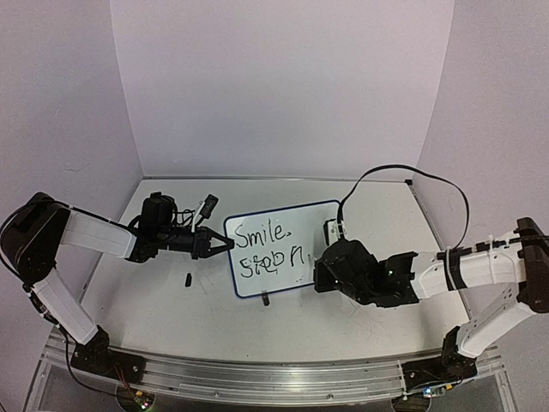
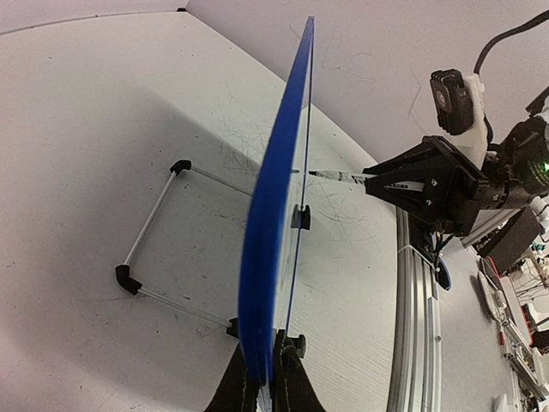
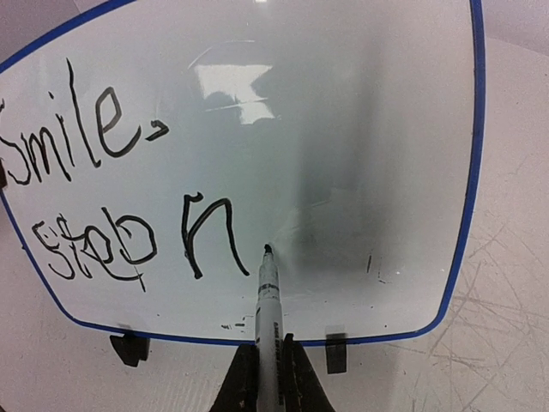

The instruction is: Write a sentence on the whiteboard

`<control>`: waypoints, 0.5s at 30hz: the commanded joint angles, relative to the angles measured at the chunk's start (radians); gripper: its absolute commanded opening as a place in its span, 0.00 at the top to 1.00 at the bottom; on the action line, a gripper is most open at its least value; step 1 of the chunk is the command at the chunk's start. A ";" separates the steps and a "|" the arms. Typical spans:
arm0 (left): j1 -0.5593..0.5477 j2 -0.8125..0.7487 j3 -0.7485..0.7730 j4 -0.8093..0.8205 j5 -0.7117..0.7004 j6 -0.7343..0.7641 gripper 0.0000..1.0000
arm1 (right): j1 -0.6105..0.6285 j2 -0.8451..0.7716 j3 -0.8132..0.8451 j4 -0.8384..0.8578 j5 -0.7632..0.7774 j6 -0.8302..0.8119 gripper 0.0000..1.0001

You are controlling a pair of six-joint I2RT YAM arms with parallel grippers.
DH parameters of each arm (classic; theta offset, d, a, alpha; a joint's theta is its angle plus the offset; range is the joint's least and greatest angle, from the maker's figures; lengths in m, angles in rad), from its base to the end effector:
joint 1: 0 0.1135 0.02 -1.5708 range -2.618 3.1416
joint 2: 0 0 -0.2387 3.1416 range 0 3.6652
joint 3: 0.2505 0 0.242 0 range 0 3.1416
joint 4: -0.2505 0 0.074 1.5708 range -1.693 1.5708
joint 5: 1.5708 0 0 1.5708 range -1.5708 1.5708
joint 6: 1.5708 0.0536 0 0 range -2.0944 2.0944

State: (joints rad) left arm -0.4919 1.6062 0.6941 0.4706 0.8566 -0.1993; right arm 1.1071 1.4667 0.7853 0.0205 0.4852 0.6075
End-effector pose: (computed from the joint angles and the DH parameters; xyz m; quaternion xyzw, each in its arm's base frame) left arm 0.2612 -0.1859 0.1567 0.3319 0.7279 -0.4950 0.3391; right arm 0.1614 0.2669 0.1753 -0.1133 0.8710 0.1813 0.4423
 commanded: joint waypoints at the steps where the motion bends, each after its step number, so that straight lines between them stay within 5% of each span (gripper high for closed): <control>1: -0.001 0.022 0.007 -0.064 -0.109 0.059 1.00 | -0.016 0.014 0.046 0.056 0.011 -0.037 1.00; 15: -0.001 0.027 0.010 -0.064 -0.106 0.061 1.00 | -0.021 0.059 0.070 0.049 -0.003 -0.044 1.00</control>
State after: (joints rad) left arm -0.4919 1.6062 0.6941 0.4706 0.8566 -0.1987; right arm 1.0915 1.4995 0.8165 0.0637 0.4805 0.5644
